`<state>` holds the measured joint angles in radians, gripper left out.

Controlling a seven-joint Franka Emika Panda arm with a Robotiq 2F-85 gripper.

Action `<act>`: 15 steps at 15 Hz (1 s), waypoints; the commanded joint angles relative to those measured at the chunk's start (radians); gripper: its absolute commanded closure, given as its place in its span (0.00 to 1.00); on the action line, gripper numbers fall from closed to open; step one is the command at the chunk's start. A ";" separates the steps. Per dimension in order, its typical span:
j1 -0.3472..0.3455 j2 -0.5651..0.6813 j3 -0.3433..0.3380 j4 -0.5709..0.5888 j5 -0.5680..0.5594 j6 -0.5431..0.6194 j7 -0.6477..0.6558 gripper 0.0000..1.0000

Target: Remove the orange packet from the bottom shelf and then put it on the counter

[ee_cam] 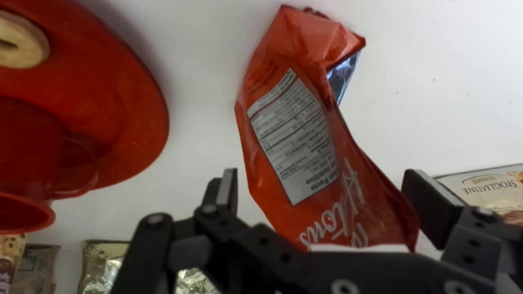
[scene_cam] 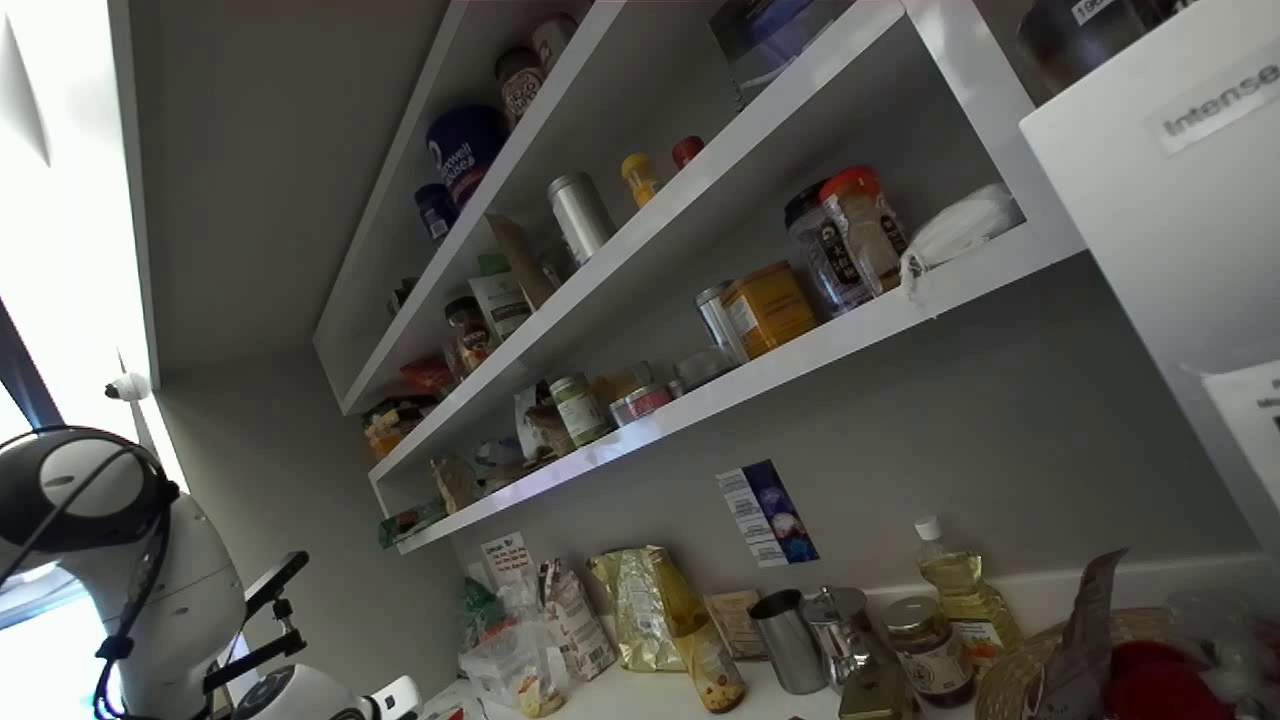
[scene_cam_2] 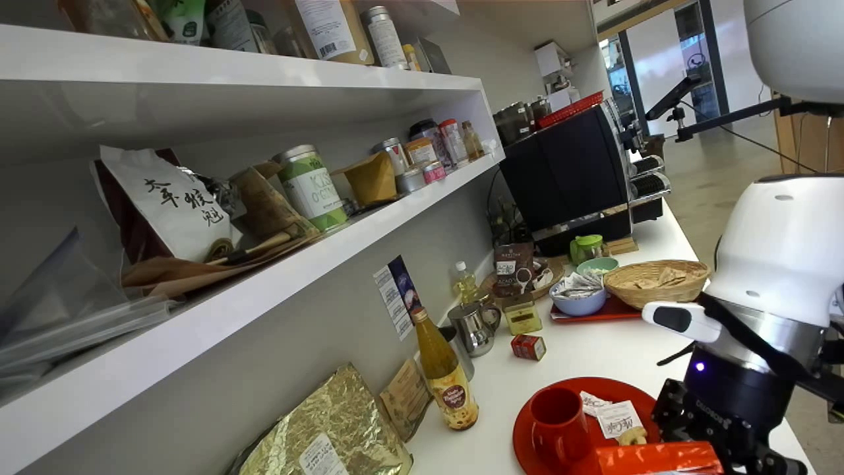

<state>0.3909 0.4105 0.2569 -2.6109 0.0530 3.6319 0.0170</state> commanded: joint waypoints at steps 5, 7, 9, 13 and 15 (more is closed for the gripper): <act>-0.196 -0.403 0.174 -0.181 -0.078 -0.423 0.168 0.00; -0.257 -0.397 0.314 -0.148 -0.013 -0.552 0.183 0.00; -0.159 -0.383 0.194 -0.144 -0.011 -0.508 0.144 0.00; -0.167 -0.390 0.234 -0.146 0.000 -0.534 0.161 0.00; -0.172 -0.390 0.233 -0.146 0.001 -0.535 0.161 0.00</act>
<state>0.1454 0.0227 0.5575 -2.7584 0.0309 3.1007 0.1949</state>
